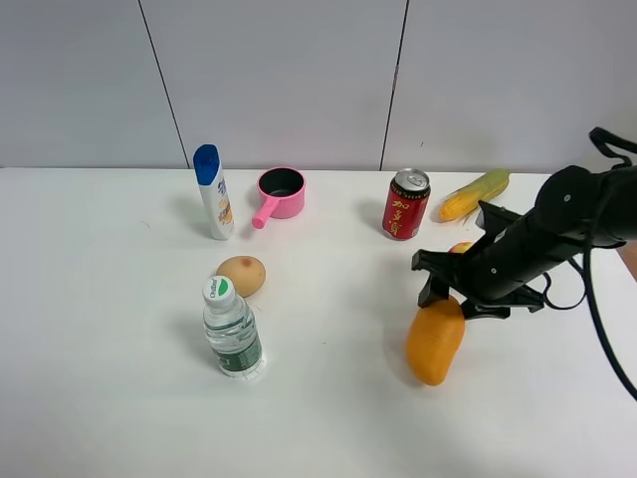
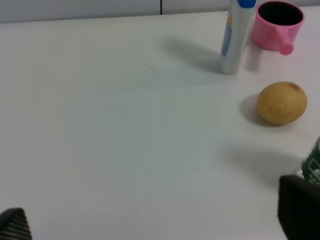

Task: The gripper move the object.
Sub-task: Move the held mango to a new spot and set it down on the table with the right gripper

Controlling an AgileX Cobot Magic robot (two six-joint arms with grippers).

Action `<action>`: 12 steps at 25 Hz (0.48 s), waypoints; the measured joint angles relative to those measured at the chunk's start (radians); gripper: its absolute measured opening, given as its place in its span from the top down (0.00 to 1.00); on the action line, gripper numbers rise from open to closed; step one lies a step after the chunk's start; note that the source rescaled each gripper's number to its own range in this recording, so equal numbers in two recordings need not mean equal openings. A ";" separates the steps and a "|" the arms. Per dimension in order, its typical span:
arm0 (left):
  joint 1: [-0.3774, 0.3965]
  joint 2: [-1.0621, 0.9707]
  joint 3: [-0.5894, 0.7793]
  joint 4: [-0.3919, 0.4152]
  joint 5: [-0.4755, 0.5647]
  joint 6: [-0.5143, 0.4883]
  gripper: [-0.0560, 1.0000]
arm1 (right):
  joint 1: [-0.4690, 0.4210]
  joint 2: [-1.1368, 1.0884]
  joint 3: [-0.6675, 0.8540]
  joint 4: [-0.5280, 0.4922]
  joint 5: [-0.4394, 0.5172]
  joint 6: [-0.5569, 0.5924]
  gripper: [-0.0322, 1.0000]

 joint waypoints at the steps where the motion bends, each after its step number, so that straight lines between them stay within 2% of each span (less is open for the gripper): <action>1: 0.000 0.000 0.000 0.000 0.000 0.000 0.00 | 0.000 -0.029 0.000 0.000 0.004 0.000 0.92; 6: 0.000 0.000 0.000 0.000 0.000 0.000 0.00 | -0.021 -0.162 0.000 0.000 0.027 0.000 0.95; 12: 0.000 0.000 0.000 0.000 0.000 0.000 0.00 | -0.157 -0.269 -0.001 -0.044 0.073 -0.008 0.95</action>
